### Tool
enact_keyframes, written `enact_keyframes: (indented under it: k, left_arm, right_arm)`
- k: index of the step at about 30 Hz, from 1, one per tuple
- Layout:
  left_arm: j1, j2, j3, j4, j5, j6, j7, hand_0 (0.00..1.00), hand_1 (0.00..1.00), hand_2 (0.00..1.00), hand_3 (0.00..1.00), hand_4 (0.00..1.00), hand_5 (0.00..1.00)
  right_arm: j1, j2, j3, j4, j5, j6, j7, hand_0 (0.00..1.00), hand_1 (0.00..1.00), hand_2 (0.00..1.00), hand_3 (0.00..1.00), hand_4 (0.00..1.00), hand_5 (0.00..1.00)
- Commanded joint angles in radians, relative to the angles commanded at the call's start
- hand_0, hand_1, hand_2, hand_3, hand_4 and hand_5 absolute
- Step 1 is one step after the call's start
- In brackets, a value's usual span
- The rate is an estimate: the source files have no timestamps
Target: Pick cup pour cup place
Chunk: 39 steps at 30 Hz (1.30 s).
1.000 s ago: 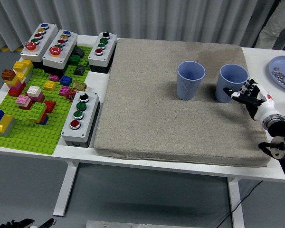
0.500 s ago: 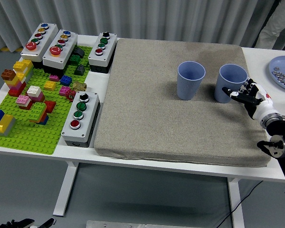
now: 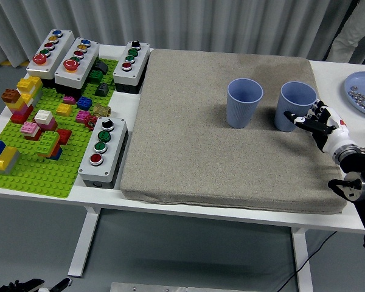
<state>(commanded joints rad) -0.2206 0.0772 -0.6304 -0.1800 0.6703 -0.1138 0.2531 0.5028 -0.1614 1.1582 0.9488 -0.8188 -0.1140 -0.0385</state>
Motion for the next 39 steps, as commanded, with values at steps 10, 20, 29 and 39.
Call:
enact_keyframes:
  k: [10, 20, 29, 39]
  left_arm:
    - [-0.002, 0.000, 0.002, 0.000, -0.003, 0.000, 0.000, 0.770, 0.765, 0.829, 0.683, 0.511, 0.998]
    - [-0.002, 0.000, 0.005, 0.000, -0.005, 0.000, 0.000, 0.771, 0.765, 0.829, 0.684, 0.511, 0.998]
    - [0.002, 0.001, 0.007, 0.000, -0.005, 0.000, 0.001, 0.771, 0.765, 0.829, 0.684, 0.511, 0.998]
    - [0.005, 0.002, 0.009, 0.000, -0.004, -0.001, 0.002, 0.771, 0.765, 0.829, 0.683, 0.510, 0.998]
  right_arm:
    - [0.003, 0.001, 0.000, -0.002, 0.006, 0.004, 0.004, 0.924, 0.877, 0.947, 0.891, 0.837, 0.232]
    - [0.005, 0.003, -0.004, -0.006, 0.013, 0.005, 0.004, 0.919, 0.864, 0.911, 0.872, 0.832, 0.229]
    - [0.002, 0.002, -0.006, -0.002, 0.019, 0.004, 0.012, 0.892, 0.816, 0.763, 0.769, 0.833, 0.224]
    - [0.000, 0.002, -0.010, 0.001, 0.020, 0.007, 0.008, 0.867, 0.767, 0.654, 0.691, 0.831, 0.208]
